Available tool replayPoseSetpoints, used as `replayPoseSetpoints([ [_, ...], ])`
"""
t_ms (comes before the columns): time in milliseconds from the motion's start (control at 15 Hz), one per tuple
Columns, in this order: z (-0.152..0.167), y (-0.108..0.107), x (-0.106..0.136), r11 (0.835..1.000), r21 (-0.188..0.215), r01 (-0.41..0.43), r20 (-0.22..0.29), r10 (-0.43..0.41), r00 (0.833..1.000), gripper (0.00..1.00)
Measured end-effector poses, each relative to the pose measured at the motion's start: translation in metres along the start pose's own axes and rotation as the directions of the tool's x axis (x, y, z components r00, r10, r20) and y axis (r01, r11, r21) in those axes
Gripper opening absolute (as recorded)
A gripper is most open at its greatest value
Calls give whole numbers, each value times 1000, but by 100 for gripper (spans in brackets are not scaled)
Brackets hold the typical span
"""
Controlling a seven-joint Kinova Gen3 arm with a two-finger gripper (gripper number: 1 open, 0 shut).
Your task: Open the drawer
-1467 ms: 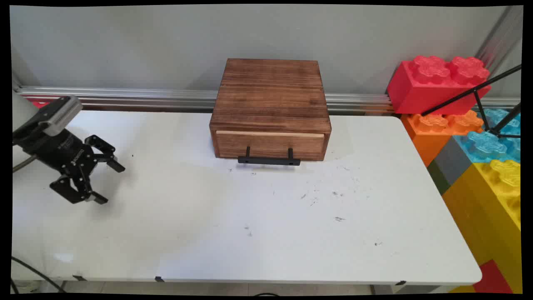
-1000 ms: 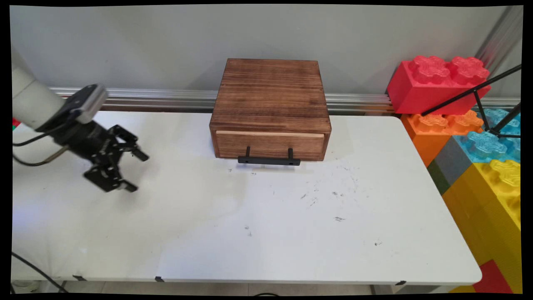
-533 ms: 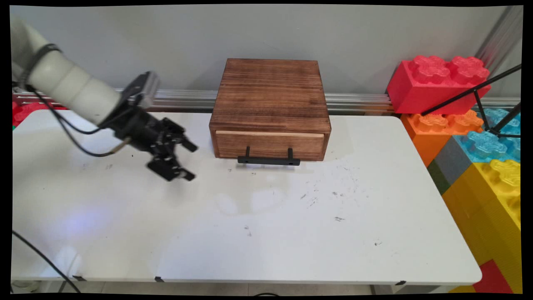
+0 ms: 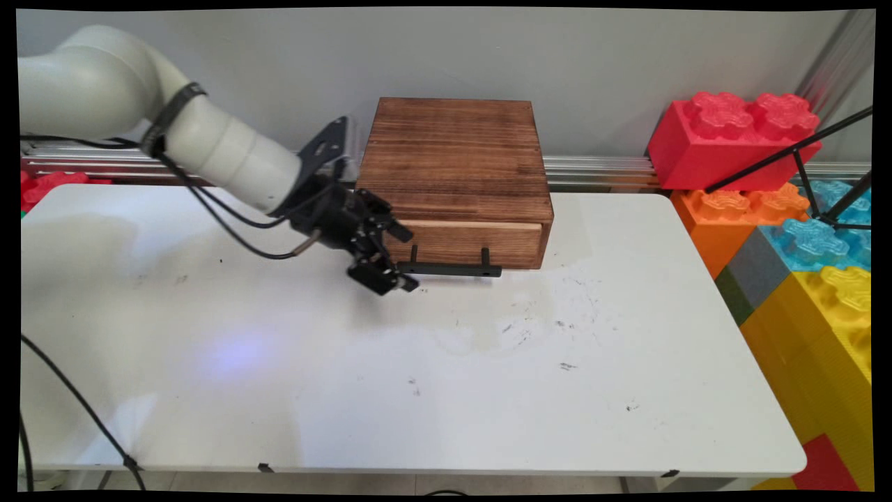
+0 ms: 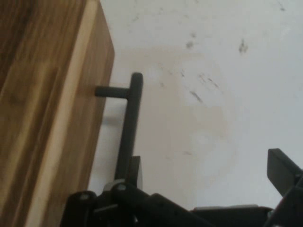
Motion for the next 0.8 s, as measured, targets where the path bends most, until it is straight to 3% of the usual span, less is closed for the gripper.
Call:
replayPoseSetpoints([
  [400,28,-2,20,997,82,0,34,-3,999,100],
  [800,48,-3,25,994,107,-9,86,0,996,100],
])
